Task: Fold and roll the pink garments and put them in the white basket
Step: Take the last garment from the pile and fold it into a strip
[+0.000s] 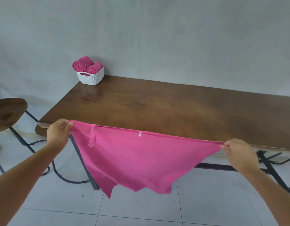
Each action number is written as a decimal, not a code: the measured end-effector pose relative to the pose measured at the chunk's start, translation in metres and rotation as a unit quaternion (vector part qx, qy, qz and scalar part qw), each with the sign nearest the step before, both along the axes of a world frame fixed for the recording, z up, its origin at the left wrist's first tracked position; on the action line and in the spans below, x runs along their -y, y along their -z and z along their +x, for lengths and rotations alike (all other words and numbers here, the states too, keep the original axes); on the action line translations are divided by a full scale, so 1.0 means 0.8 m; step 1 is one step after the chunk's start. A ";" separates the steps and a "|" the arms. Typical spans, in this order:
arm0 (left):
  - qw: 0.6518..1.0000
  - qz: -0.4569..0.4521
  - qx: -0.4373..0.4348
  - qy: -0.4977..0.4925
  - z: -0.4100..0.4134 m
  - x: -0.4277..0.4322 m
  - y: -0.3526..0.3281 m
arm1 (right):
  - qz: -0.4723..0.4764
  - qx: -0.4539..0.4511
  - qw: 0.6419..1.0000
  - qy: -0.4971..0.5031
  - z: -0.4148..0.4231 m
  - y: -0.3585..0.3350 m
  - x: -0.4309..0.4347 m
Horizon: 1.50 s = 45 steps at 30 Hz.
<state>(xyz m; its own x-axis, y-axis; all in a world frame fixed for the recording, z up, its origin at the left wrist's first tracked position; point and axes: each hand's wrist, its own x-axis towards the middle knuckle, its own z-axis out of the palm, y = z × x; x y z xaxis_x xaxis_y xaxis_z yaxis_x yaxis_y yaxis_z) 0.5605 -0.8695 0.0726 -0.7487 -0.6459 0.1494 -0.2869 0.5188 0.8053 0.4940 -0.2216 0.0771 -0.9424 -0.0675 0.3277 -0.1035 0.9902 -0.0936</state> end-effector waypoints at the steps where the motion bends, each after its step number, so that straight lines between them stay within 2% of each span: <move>1: 1.000 0.003 -0.003 -0.005 0.003 -0.009 -0.001 | 0.007 0.008 1.000 0.001 0.004 0.000 -0.006; 4: 1.000 0.018 -0.008 -0.017 0.007 -0.022 -0.001 | -0.024 0.019 0.999 0.015 0.016 0.005 -0.017; 11: 0.999 0.032 -0.002 -0.030 0.011 -0.028 -0.003 | -0.183 0.071 0.979 0.060 0.022 0.011 -0.018; 19: 0.999 0.017 0.004 -0.043 -0.001 -0.030 0.006 | -0.285 0.040 0.954 0.088 0.006 0.009 0.006; 30: 0.996 0.045 0.006 -0.071 -0.074 -0.042 0.021 | -0.289 0.038 0.953 0.083 -0.051 0.023 0.024; 40: 0.992 -0.004 0.076 -0.103 -0.165 -0.040 0.051 | -0.349 0.026 0.915 0.200 -0.137 0.047 0.049; 45: 0.988 -0.037 0.081 -0.128 -0.202 -0.035 0.073 | -0.312 0.037 0.922 0.226 -0.181 0.073 0.061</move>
<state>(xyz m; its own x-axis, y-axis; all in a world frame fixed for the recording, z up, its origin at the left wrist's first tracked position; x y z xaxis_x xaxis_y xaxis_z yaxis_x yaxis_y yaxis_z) 0.3993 -0.8418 0.0139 -0.5801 -0.8090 0.0952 -0.5376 0.4680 0.7014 0.3493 -0.2706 0.0187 -0.8492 0.5178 0.1036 0.3364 0.6817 -0.6497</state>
